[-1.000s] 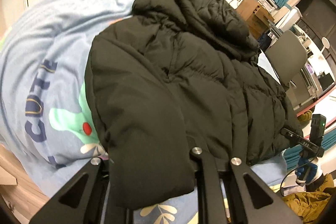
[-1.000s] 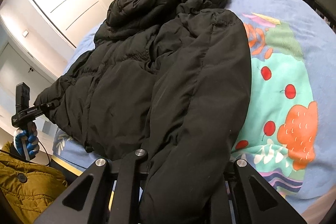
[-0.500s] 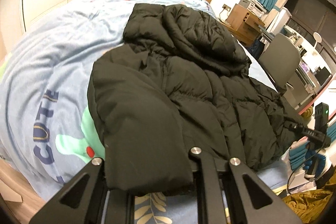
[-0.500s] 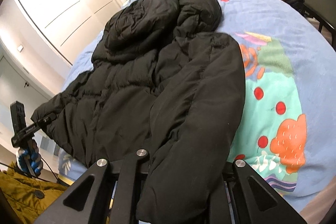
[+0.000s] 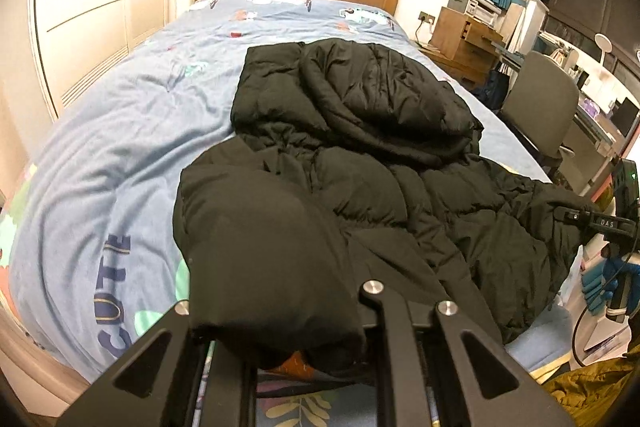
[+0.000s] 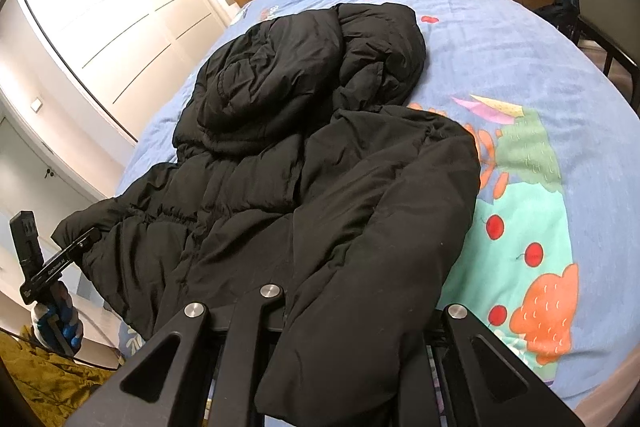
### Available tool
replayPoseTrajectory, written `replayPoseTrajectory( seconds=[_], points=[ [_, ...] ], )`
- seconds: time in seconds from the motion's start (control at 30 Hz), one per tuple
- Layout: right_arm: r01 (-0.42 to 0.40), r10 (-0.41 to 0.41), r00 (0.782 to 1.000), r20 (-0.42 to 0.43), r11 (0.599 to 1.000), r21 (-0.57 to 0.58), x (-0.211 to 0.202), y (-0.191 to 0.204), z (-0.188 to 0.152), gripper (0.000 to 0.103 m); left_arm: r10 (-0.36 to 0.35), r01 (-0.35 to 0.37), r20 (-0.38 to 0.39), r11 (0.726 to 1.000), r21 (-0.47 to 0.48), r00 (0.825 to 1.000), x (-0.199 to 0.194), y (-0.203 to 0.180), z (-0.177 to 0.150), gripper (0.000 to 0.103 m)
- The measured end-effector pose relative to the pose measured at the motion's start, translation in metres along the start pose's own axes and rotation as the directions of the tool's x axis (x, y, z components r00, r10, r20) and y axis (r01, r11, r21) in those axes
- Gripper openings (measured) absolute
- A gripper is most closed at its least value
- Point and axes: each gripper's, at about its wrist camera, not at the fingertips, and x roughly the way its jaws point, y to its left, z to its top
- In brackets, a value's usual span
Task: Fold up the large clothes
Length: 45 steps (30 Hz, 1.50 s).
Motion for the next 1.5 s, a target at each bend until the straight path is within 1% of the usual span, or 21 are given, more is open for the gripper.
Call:
replayPoseTrajectory(
  seconds=[0.3,0.5,0.73,0.87,0.97,1.1,1.2,1.3,1.43,1.5],
  points=[
    [-0.043,0.042,0.998,0.044,0.999,0.011,-0.003,-0.009,0.022,0.013,0.041,-0.041,0.006,0.999,0.029,0.999,0.004,-0.011,0.023,0.013],
    [-0.070,0.069,0.994,0.081,0.997,0.008,-0.005,-0.012,0.040,0.013,0.088,-0.089,0.021,0.995,0.050,0.996,0.008,-0.020,0.041,0.013],
    [-0.092,0.092,0.987,0.129,0.996,-0.005,-0.007,-0.013,0.064,0.013,0.104,-0.107,0.051,0.993,0.047,0.993,0.014,-0.020,0.068,0.013],
    [-0.101,0.102,0.982,0.156,0.995,-0.012,-0.007,-0.013,0.082,0.013,0.088,-0.089,0.075,0.996,0.002,0.993,0.016,-0.011,0.091,0.013],
    [-0.114,0.116,0.975,0.190,0.993,-0.021,-0.009,-0.012,0.100,0.013,0.068,-0.063,0.117,0.997,-0.045,0.991,0.015,0.000,0.117,0.013],
    [-0.144,0.146,0.954,0.263,0.989,-0.027,-0.018,-0.012,0.132,0.013,0.035,-0.018,0.176,0.995,-0.100,0.984,0.011,0.016,0.152,0.013],
    [-0.159,0.159,0.936,0.313,0.987,-0.023,-0.024,-0.014,0.158,0.013,0.010,0.019,0.202,0.990,-0.140,0.979,0.016,0.028,0.175,0.013],
    [-0.154,0.151,0.928,0.340,0.988,-0.018,-0.020,-0.016,0.184,0.013,-0.007,0.048,0.223,0.982,-0.180,0.975,0.027,0.041,0.202,0.013],
    [-0.141,0.131,0.923,0.363,0.990,0.003,-0.005,-0.021,0.217,0.013,-0.020,0.072,0.226,0.971,-0.226,0.974,0.061,0.057,0.245,0.013],
    [-0.111,0.095,0.925,0.368,0.994,0.022,0.008,-0.025,0.235,0.013,-0.014,0.067,0.217,0.968,-0.241,0.976,0.081,0.063,0.264,0.013]
  ],
)
